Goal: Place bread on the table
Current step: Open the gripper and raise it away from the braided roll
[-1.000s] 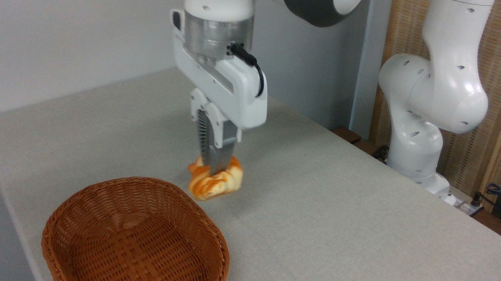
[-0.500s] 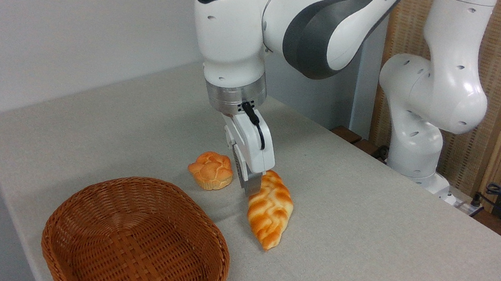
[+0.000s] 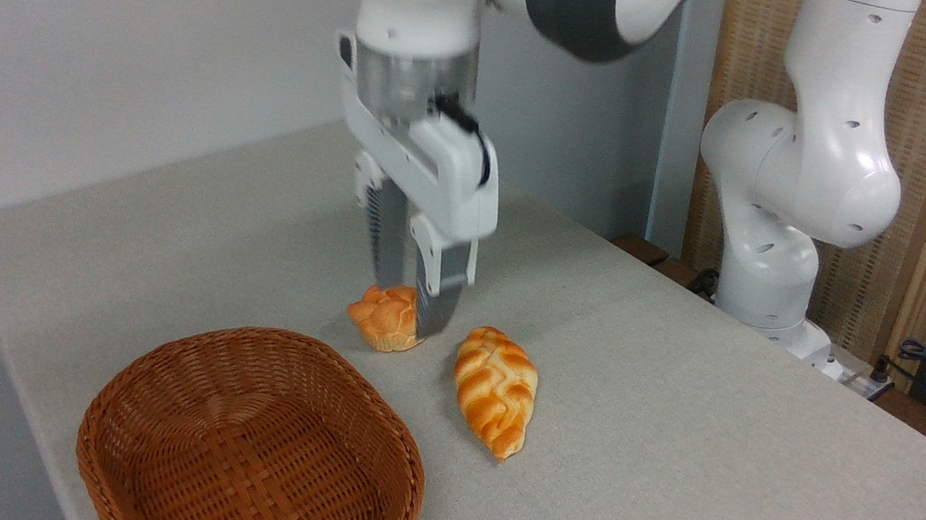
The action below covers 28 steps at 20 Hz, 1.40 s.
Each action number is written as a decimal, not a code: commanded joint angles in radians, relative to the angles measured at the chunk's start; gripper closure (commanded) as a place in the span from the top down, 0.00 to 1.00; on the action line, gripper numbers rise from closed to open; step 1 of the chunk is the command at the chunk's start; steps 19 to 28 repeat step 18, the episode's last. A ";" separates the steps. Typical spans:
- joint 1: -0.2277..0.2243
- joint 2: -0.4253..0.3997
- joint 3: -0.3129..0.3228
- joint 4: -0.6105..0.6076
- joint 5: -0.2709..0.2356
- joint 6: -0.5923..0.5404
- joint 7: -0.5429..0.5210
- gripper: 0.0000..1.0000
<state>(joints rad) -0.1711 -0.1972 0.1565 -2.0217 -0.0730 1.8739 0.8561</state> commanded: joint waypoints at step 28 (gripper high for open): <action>0.021 0.177 -0.037 0.413 0.010 -0.294 -0.172 1.00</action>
